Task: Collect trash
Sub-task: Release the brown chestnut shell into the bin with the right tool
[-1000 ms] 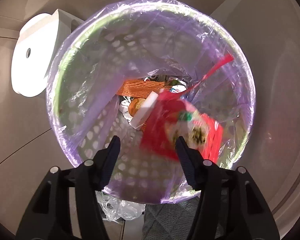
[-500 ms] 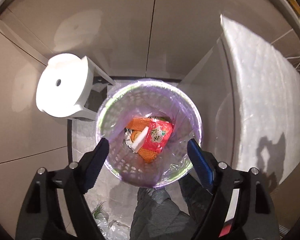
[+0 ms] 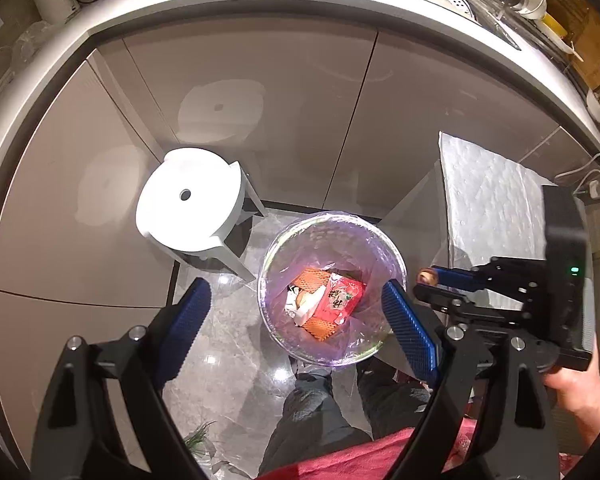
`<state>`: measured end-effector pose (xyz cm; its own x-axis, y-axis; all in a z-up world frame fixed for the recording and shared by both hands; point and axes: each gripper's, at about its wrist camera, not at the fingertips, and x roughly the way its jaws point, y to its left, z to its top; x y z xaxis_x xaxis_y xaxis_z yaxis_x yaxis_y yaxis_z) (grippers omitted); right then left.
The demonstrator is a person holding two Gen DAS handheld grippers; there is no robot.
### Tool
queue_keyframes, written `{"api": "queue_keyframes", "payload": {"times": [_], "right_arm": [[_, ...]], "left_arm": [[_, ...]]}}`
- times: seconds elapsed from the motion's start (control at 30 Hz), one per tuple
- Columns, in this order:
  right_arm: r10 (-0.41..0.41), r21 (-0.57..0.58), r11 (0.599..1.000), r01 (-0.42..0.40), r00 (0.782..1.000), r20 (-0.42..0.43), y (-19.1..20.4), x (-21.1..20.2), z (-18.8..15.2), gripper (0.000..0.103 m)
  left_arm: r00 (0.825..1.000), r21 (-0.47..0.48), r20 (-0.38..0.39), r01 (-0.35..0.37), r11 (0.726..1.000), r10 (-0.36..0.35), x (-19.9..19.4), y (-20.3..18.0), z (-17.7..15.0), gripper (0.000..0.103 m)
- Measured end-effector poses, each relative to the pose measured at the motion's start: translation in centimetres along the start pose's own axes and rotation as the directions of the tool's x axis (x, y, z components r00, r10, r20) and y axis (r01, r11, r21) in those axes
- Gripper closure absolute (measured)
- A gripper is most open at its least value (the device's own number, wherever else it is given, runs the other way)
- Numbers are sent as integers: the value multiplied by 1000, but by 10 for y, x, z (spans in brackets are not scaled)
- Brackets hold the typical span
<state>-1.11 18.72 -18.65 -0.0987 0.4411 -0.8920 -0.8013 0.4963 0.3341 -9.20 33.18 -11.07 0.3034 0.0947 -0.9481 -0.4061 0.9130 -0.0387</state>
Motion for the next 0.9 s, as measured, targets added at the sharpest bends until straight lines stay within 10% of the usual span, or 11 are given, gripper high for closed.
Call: {"api": "queue_keyframes", "payload": {"times": [0.23,0.3,0.43,0.67,0.9], "right_arm": [[-44,-28,999,41,992,-119,7,59,3,74],[-55,-20,998,53,988,-145,6,68,2,38],[-61,22,998,64,990,-125,1,63,2,26],[-118,219,970,101,991,65,-21,-33,-10,6],[-324,447,874,190,914,245,-38,-178,-64,2]], "left_arm": [[999,2,-4,-32,999,32,-1,9,-9,20],[999,9,-4,-37,999,37,-2,11,-11,20],[999,28,-1,-41,999,41,-1,10,-12,20],[998,125,40,-48,991,44,-15,-11,-5,20],[982,308,180,-6,951,-52,-71,-82,1,19]]}}
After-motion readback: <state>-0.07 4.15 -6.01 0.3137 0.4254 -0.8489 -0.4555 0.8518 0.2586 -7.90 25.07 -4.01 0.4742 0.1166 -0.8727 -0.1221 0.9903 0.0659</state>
